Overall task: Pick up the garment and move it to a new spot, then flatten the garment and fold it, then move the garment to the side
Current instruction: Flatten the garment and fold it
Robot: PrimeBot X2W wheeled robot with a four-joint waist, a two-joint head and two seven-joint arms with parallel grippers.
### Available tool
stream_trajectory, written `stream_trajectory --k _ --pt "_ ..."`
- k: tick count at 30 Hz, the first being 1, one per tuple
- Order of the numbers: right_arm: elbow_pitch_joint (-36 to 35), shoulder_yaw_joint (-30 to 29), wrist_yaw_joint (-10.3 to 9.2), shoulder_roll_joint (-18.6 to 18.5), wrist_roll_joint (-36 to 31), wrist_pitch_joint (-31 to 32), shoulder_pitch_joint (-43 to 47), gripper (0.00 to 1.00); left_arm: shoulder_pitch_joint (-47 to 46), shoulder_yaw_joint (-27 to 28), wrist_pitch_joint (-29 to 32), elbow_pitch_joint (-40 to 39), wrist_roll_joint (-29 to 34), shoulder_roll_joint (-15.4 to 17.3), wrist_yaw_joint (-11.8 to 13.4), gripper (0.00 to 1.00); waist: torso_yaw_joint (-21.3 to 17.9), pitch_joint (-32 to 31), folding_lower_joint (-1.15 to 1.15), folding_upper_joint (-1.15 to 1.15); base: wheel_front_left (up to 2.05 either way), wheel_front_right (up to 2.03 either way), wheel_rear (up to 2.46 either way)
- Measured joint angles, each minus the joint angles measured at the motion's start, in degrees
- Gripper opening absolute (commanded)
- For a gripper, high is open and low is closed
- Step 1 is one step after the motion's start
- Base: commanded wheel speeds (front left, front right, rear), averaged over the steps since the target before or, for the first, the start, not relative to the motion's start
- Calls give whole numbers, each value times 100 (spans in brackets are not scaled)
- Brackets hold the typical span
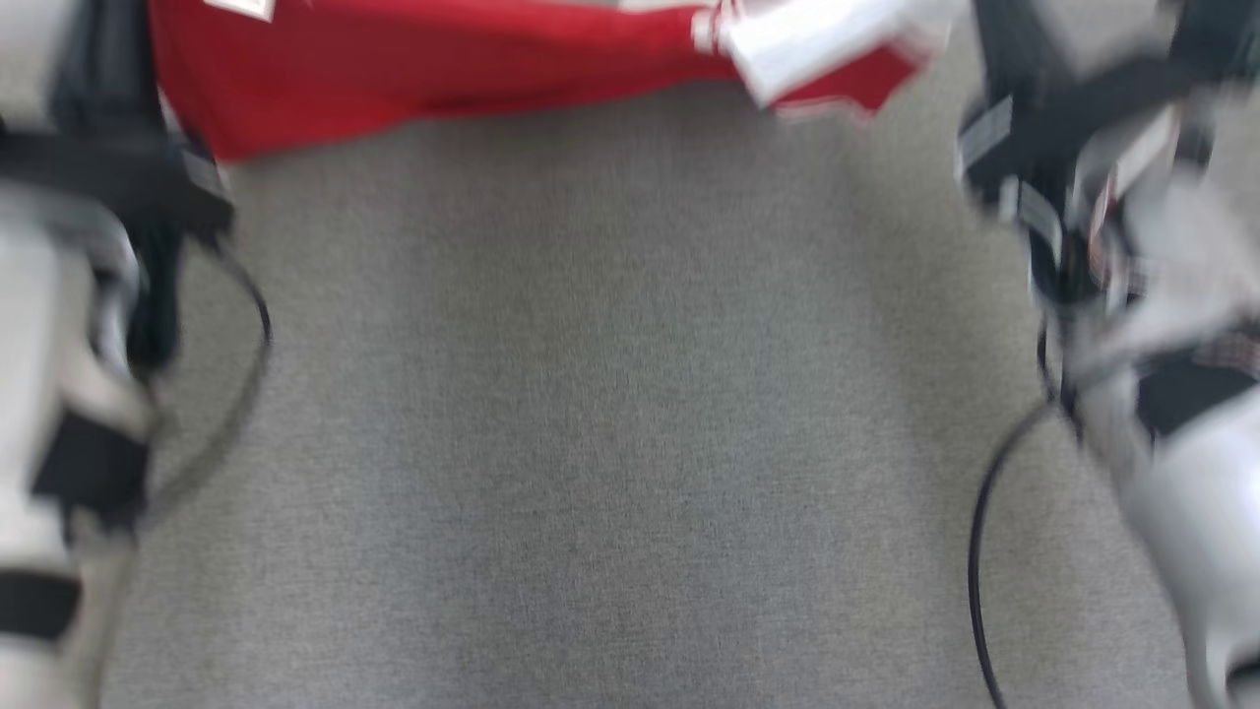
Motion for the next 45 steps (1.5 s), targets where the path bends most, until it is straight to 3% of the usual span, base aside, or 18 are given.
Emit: stream_trajectory --k 10,13,17,22,25,35,41,45 --pt "-1929 19 0 -591 339 320 3121 0 3404 472 119 -2529 -478 135 1113 0 -10 -635 -1 -1 0 0 0" --pt "-2354 -89 0 -686 325 502 3850 0 4260 650 109 -2977 -664 98 1346 0 -40 -745 -1 -1 0 0 0" --pt "-2684 -287 0 -686 250 699 4742 0 5215 628 57 -3206 -613 25 1464 0 -71 -870 -1 -1 0 0 0" --pt "-2944 -581 0 -573 41 903 5725 0 6065 543 22 -3172 -454 -136 1461 0 -73 -1049 0 -1 0 0 0" --pt "-3181 -704 0 -490 -27 1141 6186 0 6499 733 16 -3171 -556 -392 1490 0 -73 -1179 0 -1 0 0 0" --pt "-3649 -1176 0 -435 -227 2298 7600 0 7443 1241 0 -2927 -572 -1100 1181 0 1 -1615 0 0 0 0 0" --pt "-4005 -1462 0 -268 -405 2693 8002 0 7563 1401 -1 -2709 -298 -1272 1053 0 79 -1744 0 0 0 0 0" --pt "-4283 -1478 0 -154 -427 2608 8027 0 7542 1558 -1 -2665 -140 -1325 983 0 80 -1735 1 0 0 0 0"
